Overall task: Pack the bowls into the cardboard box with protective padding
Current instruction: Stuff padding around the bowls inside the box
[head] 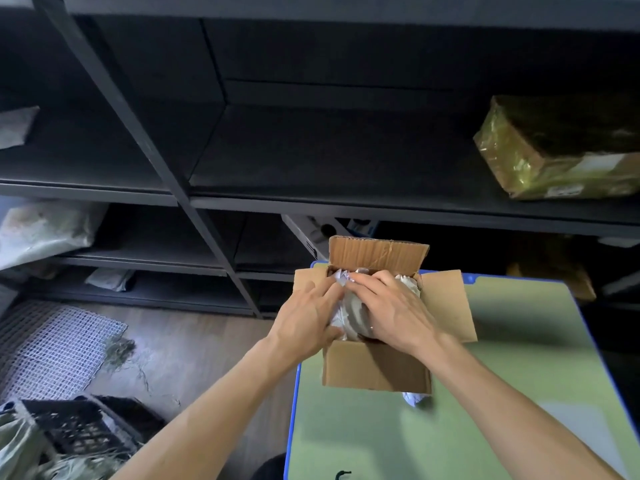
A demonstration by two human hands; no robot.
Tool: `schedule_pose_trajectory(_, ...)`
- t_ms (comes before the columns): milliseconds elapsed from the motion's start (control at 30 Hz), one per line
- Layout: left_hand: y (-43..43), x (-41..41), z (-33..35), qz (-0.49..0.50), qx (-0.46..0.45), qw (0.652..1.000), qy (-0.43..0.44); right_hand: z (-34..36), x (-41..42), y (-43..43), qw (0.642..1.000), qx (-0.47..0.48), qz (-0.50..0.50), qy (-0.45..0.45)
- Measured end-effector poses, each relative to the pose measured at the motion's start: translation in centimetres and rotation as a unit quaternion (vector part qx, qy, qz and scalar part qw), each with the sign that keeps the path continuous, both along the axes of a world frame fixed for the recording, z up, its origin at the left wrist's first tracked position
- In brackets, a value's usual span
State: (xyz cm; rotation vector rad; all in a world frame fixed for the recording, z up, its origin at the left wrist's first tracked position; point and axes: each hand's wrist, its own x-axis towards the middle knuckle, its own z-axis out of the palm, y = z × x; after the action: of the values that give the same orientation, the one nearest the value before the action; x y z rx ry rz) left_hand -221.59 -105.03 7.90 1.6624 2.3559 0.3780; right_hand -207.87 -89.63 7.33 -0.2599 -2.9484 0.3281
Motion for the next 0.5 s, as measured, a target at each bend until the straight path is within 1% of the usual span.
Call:
schedule_pose_trajectory(200, -1.9, -0.5, -0.2, -0.031, 0.043, 0.999, -0.003, 0.2, 1.5, -0.5, 0.998, 0.000, -0.060, 0.013)
schedule_pose_trajectory(400, -2.0, -1.1, -0.7, -0.036, 0.085, 0.996, 0.014, 1.3, 2.1, -2.7, 0.996, -0.012, -0.075, 0.040)
schedule_pose_trajectory(500, -1.7, -1.2, -0.9, -0.049, 0.085, 0.995, 0.023, 0.9, 2.1, -3.9, 0.996, -0.026, -0.079, 0.017)
